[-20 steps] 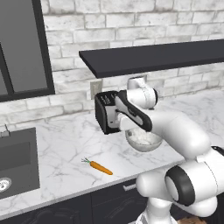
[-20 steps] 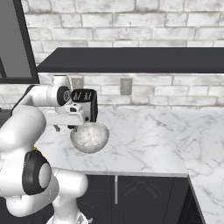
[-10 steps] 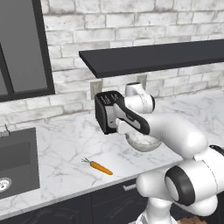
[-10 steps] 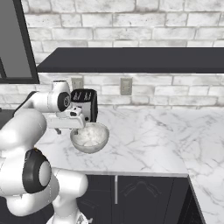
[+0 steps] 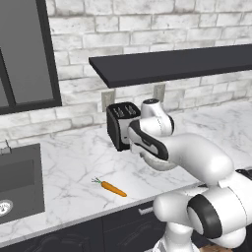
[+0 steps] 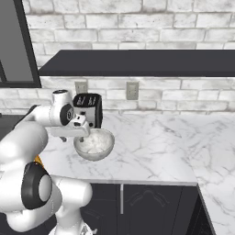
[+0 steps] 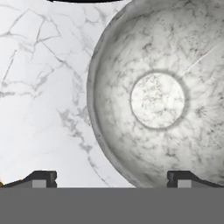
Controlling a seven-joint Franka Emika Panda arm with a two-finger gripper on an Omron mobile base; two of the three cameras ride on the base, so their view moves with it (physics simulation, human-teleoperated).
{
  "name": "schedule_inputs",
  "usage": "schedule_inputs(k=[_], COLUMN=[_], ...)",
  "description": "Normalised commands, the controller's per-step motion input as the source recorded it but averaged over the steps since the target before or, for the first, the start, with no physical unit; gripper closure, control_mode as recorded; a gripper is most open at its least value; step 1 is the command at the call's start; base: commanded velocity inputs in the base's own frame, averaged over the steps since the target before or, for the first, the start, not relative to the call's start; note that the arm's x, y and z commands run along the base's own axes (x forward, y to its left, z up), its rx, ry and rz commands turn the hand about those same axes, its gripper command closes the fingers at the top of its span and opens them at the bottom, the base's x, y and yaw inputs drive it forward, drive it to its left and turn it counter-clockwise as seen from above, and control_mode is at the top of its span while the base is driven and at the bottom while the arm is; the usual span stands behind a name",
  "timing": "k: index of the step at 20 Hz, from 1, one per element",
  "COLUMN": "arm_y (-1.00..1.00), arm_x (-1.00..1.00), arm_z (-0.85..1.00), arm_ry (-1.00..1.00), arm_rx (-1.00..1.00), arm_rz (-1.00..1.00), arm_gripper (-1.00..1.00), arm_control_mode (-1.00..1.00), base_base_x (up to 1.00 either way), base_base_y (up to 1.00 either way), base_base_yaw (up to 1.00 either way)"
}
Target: Place the two vegetables and bowl onto the tray for setting up a vegetable dip station.
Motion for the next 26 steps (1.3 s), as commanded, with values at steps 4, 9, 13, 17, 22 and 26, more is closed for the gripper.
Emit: schedule_inputs(k=[4, 9, 13, 17, 22, 26], arm_y=[0.01, 0.06, 0.12, 0.06, 0.04, 0.0], arm_x=[0.31, 0.31, 0.27, 0.16, 0.14, 0.14], arm_z=[-0.18, -0.17, -0.2, -0.22, -0.24, -0.23], arm_ry=[0.0, 0.0, 0.0, 0.0, 0.0, 0.03], arm_rx=[0.0, 0.0, -0.01, -0.04, -0.04, -0.04], arm_rz=[0.0, 0.0, 0.0, 0.0, 0.0, 0.0], arm_gripper=[-1.0, -1.0, -1.0, -1.0, -1.0, -1.0], arm_control_mode=[-1.0, -1.0, -1.0, -1.0, -1.0, -1.0], base_base_x=[0.0, 0.0, 0.0, 0.0, 0.0, 0.0], base_base_y=[0.0, 0.0, 0.0, 0.0, 0.0, 0.0], base_base_yaw=[0.0, 0.0, 0.0, 0.0, 0.0, 0.0])
